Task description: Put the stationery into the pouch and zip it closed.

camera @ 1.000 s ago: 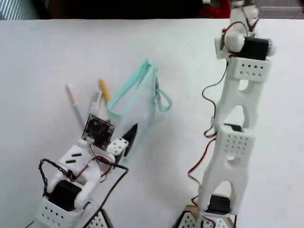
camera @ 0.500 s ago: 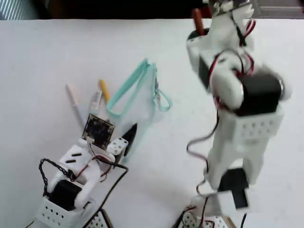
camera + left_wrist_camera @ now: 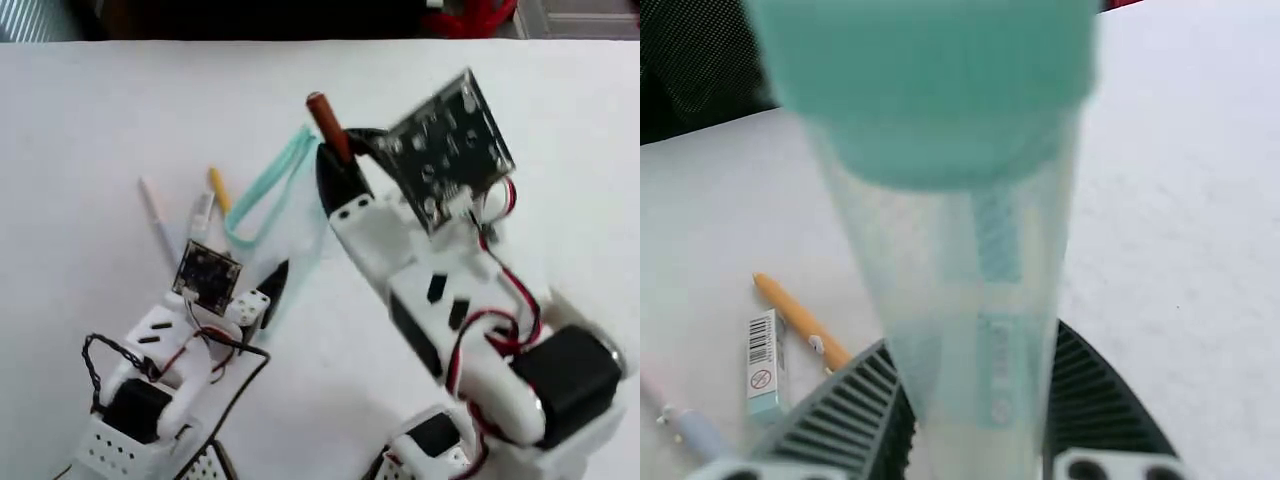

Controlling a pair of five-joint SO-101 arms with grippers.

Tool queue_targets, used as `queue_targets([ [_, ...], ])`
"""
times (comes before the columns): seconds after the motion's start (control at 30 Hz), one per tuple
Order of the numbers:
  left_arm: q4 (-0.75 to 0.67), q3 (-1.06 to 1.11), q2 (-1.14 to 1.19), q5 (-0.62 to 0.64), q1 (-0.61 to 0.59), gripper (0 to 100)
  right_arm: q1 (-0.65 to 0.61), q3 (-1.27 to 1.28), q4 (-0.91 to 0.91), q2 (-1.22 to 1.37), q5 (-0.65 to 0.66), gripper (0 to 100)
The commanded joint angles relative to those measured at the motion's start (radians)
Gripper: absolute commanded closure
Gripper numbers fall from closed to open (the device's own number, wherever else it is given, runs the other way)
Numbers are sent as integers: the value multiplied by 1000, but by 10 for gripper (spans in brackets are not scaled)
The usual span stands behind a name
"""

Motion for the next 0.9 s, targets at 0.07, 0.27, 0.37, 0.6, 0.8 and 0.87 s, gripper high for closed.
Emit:
queue_targets([
  [0.07,-11,3,12,11,2,839,-18,295,-317,-159,-17,981],
  [0.27,-11,3,12,11,-1,839,-58,491,-697,-177,-92,981],
  [0.37,-11,3,12,11,4,839,-111,499,-794,-176,-176,981],
  [0.6,-11,3,12,11,7,839,-200,499,-880,-140,-189,981],
  [0.8,-11,5,12,11,5,839,-199,502,-878,-15,-193,981],
  [0.87,-11,5,12,11,5,839,-199,503,-878,-7,-193,981],
])
